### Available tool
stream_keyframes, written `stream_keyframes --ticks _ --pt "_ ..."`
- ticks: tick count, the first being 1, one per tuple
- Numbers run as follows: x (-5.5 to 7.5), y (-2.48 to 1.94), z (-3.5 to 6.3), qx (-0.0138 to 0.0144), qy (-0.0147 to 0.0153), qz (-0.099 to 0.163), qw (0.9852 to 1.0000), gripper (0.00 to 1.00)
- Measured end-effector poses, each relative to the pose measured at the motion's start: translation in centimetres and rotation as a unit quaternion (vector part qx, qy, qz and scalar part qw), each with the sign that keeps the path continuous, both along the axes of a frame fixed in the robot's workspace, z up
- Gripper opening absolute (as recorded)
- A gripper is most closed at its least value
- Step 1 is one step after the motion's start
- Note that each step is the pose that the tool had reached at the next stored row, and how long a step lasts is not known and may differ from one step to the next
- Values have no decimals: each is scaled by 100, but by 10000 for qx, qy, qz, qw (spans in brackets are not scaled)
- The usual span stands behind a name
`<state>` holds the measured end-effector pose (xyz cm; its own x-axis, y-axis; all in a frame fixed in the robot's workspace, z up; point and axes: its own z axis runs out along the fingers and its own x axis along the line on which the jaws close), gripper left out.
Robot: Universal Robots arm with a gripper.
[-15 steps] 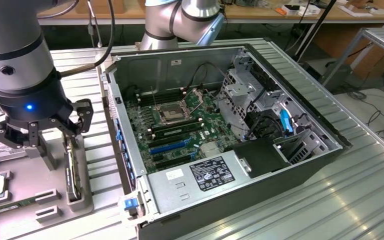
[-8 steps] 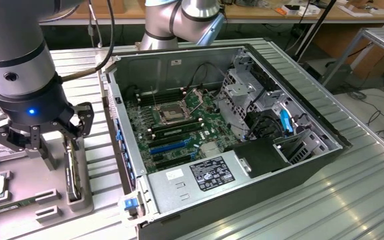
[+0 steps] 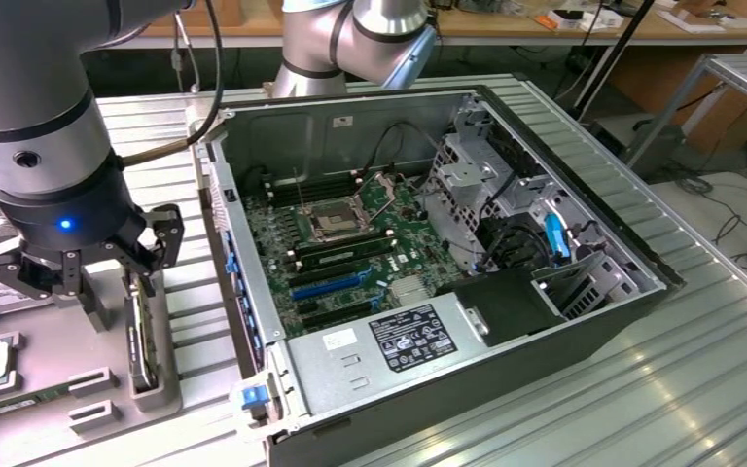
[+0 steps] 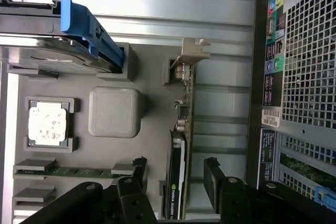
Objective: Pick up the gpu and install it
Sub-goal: 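Pick up the gpu and move the gpu toward the slot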
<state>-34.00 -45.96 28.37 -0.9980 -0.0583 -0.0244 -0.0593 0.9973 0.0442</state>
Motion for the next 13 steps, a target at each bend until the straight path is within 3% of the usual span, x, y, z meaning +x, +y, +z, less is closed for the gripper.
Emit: stream_keyframes --ticks 13 --pt "0 -34 -75 0 0 0 10000 56"
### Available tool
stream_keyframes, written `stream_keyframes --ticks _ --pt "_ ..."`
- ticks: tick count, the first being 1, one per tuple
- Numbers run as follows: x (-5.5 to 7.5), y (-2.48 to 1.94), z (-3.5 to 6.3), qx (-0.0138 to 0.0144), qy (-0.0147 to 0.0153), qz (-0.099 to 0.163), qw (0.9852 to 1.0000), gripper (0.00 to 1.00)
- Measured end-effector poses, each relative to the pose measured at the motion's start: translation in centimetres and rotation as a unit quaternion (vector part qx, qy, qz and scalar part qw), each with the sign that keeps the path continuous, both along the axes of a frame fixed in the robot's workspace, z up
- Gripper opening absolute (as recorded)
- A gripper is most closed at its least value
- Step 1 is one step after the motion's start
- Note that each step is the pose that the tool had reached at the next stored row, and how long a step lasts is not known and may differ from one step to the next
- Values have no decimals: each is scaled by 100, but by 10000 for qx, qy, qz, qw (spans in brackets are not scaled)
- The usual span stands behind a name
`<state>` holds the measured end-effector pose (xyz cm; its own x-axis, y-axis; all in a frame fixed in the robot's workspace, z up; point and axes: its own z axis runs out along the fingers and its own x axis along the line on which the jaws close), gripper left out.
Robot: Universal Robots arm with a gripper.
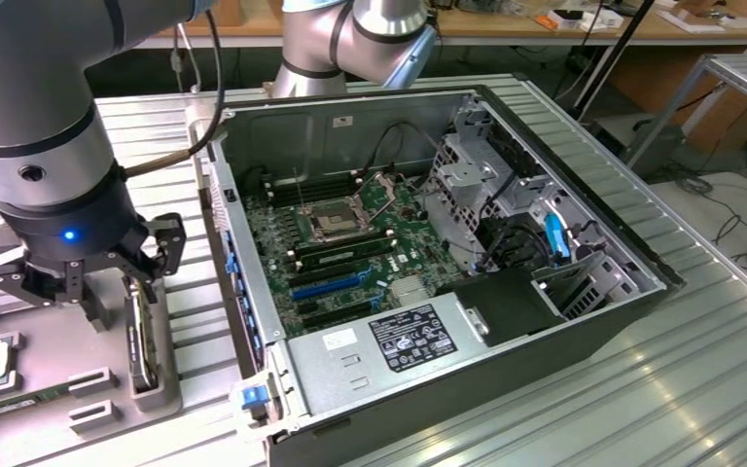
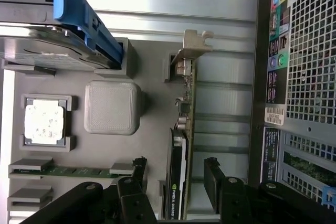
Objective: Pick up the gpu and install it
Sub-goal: 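Pick up the gpu and move the gpu toward the slot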
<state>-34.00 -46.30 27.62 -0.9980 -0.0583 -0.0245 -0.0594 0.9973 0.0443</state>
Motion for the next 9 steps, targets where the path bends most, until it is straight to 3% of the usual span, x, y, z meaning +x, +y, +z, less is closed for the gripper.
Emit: stream_keyframes --ticks 9 --pt "0 -41 -68 0 0 0 10000 56"
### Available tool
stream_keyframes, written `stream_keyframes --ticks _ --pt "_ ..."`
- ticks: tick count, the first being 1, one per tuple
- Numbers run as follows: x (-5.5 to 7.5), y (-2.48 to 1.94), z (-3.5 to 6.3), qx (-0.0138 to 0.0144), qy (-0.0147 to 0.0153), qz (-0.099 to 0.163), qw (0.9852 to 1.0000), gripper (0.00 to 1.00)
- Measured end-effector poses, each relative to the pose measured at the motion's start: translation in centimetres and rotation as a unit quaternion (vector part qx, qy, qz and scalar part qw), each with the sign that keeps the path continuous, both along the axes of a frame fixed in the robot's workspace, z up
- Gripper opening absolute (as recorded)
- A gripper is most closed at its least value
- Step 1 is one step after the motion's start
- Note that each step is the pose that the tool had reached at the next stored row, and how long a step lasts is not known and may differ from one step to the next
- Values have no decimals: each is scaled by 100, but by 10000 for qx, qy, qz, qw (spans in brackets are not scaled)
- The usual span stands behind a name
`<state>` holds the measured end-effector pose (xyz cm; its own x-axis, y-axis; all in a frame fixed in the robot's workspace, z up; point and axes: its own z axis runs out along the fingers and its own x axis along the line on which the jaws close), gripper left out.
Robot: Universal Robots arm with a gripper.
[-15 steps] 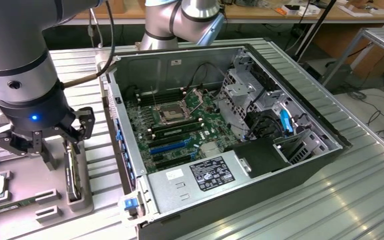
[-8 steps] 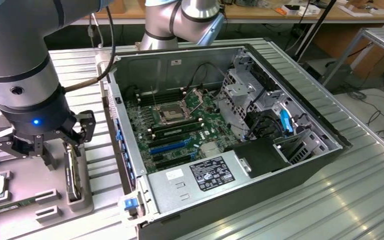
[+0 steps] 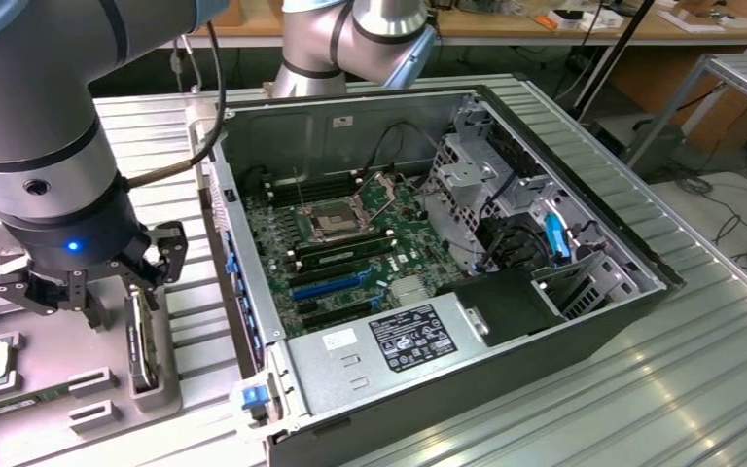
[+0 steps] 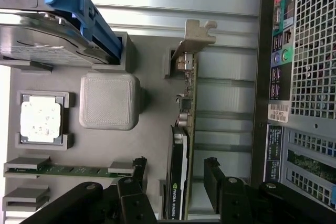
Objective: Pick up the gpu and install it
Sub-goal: 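Pick up the gpu and move the gpu toward the slot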
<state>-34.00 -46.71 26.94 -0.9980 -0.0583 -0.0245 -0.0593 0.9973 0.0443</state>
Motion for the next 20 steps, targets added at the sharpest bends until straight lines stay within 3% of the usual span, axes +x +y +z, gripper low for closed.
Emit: stream_keyframes --ticks 20 --pt "0 -9 -85 -1 1 0 10000 56"
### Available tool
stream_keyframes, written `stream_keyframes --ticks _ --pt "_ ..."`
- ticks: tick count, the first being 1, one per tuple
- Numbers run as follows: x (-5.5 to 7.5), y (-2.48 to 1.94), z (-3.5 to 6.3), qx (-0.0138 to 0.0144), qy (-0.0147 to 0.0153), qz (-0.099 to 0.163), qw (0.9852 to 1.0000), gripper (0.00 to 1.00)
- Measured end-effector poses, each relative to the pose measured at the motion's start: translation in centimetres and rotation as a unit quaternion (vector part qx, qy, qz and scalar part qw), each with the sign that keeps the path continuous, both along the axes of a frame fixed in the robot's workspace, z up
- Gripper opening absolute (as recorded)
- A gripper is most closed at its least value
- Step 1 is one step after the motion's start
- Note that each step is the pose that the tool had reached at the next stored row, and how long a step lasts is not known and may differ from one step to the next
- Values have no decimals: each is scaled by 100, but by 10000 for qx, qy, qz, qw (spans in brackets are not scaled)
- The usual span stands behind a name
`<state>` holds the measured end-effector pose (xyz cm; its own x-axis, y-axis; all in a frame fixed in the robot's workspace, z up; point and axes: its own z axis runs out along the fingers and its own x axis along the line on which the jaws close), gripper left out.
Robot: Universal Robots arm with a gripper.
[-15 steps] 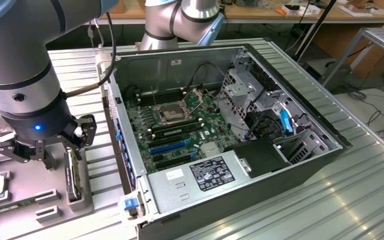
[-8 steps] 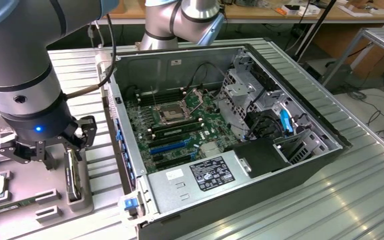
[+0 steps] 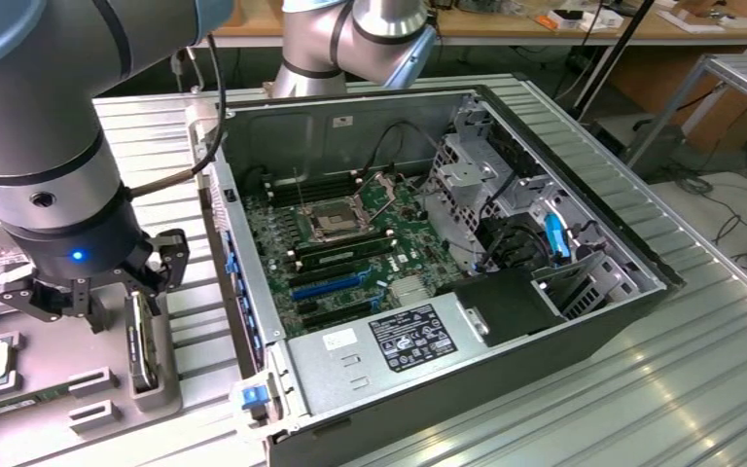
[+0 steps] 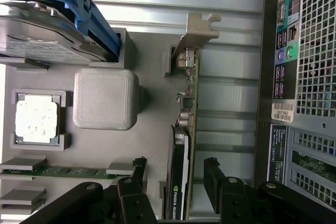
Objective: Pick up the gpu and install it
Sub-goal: 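Pick up the gpu and move the gpu toward the slot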
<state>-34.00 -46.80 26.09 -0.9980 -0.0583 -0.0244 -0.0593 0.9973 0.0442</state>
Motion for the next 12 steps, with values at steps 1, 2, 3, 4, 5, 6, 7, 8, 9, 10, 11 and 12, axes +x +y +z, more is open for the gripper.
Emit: stream_keyframes --ticks 1,2,3,4,5,6,7,8,9,10,11,12 --pt "0 0 -10 0 0 0 10000 56" --pt "0 0 -20 0 -1 0 10000 56" --pt "0 0 -28 1 -1 0 10000 56" --pt "0 0 -35 0 -1 0 10000 56" --pt "0 0 -45 0 0 0 10000 56" --pt "1 0 -50 0 0 0 10000 56" --pt "2 0 -54 0 0 0 10000 56" --pt "3 0 -59 0 0 0 10000 56" --pt "3 0 -67 0 0 0 10000 56" --pt "5 0 -74 0 0 0 10000 56" --pt "7 0 -85 0 0 0 10000 56" --pt "11 0 -91 0 0 1 10000 56"
